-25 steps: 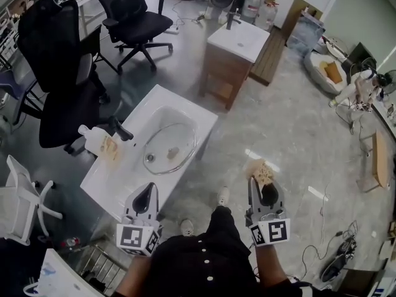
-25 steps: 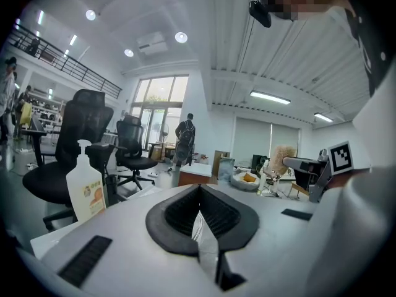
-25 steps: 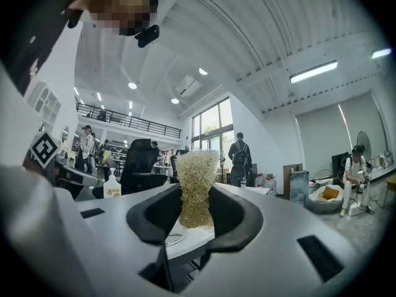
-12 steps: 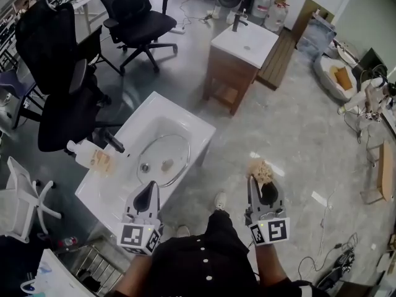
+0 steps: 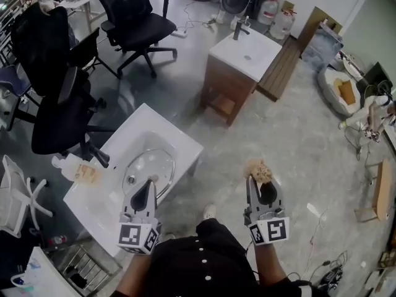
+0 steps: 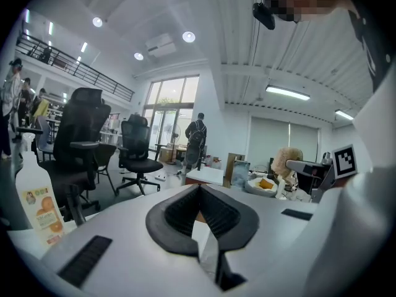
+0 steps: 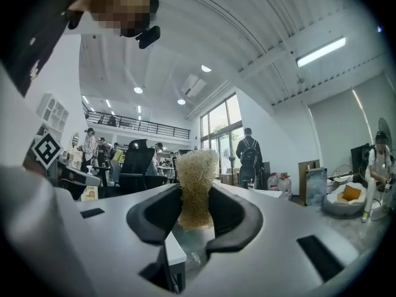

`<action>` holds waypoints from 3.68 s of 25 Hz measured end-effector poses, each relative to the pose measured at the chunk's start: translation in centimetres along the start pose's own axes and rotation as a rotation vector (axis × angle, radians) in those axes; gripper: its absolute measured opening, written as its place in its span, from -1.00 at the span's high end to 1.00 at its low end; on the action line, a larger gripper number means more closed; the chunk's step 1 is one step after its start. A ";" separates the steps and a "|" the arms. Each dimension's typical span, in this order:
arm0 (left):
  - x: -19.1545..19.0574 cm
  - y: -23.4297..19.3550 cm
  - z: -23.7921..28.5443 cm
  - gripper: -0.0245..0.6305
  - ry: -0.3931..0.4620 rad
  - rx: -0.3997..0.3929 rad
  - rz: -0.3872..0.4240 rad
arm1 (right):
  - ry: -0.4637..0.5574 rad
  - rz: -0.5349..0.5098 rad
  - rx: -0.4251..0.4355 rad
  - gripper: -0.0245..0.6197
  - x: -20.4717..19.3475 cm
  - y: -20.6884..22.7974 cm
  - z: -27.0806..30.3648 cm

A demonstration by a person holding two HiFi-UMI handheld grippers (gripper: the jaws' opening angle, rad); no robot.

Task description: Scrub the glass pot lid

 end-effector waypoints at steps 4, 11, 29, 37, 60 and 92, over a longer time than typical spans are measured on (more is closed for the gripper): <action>0.3 1.6 1.2 0.85 -0.006 0.071 -0.018 | -0.010 0.013 0.067 0.48 -0.1 3.1 1.9; 0.4 2.6 1.0 0.85 -0.013 0.245 -0.048 | -0.018 0.038 0.249 0.48 -0.4 6.0 7.0; -4.0 3.6 -8.2 0.85 -0.028 0.754 -0.216 | -0.056 0.089 0.797 0.48 -3.8 1.1 16.4; -4.9 2.4 -9.1 0.85 -0.049 0.800 -0.254 | -0.038 0.076 0.898 0.48 -3.4 -1.9 16.9; -6.9 -8.4 -4.1 0.85 -0.176 0.706 -0.395 | -0.089 0.070 0.919 0.48 -4.6 -6.6 26.0; -20.1 -23.5 1.1 0.84 -0.450 0.288 -0.738 | -0.480 -0.498 1.248 0.48 -17.1 -21.6 36.2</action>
Point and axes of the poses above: the fingertips, and each gripper's own axes: z forward along the fingers, y to its right, x out of its top, the point moved 9 cm from there along -z, backward along the fingers, and after that the axes turned 10 degrees about x, right-handed, at the moved point
